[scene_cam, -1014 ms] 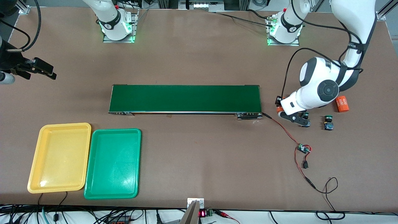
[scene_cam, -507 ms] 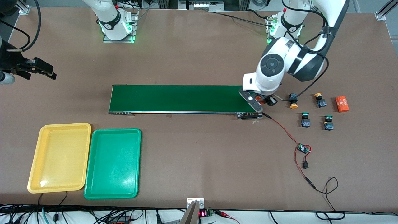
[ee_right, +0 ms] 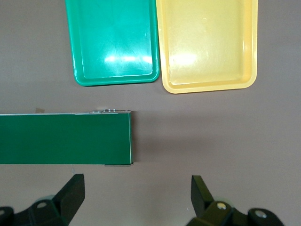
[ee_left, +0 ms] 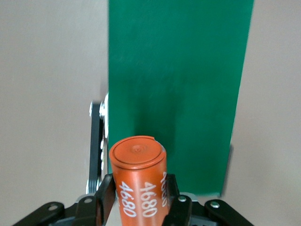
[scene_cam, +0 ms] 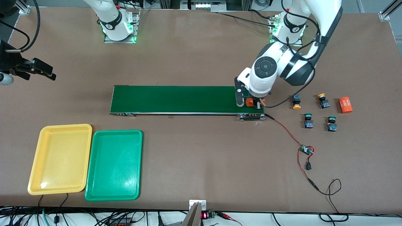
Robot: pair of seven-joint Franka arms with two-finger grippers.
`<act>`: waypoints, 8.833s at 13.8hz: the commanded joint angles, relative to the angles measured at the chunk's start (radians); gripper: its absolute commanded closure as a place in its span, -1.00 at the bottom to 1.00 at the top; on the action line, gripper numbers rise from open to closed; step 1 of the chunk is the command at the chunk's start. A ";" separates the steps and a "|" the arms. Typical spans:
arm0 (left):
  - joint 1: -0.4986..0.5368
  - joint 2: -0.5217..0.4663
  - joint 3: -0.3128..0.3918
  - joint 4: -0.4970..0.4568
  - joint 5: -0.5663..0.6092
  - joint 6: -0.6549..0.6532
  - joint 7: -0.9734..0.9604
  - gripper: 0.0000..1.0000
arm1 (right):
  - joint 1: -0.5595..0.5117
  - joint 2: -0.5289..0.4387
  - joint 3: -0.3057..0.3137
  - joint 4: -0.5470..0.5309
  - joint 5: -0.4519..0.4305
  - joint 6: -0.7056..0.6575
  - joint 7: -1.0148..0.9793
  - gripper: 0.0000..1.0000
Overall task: Sort buttons by color to trays
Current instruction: 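Carry the capacitor onto the conveyor belt and release it, then move the left gripper back to the second orange capacitor, then grasp the second orange capacitor with the left gripper, then place the second capacitor on the conveyor belt and open, then move the left gripper over the yellow-capped button and lower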
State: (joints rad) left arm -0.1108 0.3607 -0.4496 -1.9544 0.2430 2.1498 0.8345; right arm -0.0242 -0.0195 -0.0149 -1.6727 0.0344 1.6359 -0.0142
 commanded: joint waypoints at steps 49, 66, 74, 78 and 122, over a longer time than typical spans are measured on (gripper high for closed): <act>0.718 0.077 0.264 -0.098 0.010 0.027 -0.574 1.00 | -0.025 0.062 0.000 0.057 -0.039 -0.021 -0.105 -1.00; 0.143 -0.051 -0.060 -0.054 0.117 -0.022 -0.164 0.98 | -0.033 0.064 0.000 0.057 -0.039 -0.021 -0.109 -1.00; 0.077 0.057 -0.060 -0.004 0.130 -0.005 -0.048 1.00 | -0.033 0.064 0.001 0.059 -0.039 -0.019 -0.113 -1.00; 0.053 0.057 -0.063 -0.006 0.130 -0.007 -0.046 0.96 | -0.034 0.064 0.001 0.059 -0.039 -0.019 -0.113 -1.00; 0.365 0.015 0.201 -0.310 -0.197 0.084 -0.857 -1.00 | -0.033 0.067 0.004 0.057 -0.059 -0.041 -0.095 -1.00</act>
State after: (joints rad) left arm 0.2491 0.3853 -0.2466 -2.2399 0.0691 2.2076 -0.0254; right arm -0.0507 0.0409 -0.0154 -1.6332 -0.0250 1.6167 -0.1141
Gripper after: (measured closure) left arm 0.000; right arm 0.000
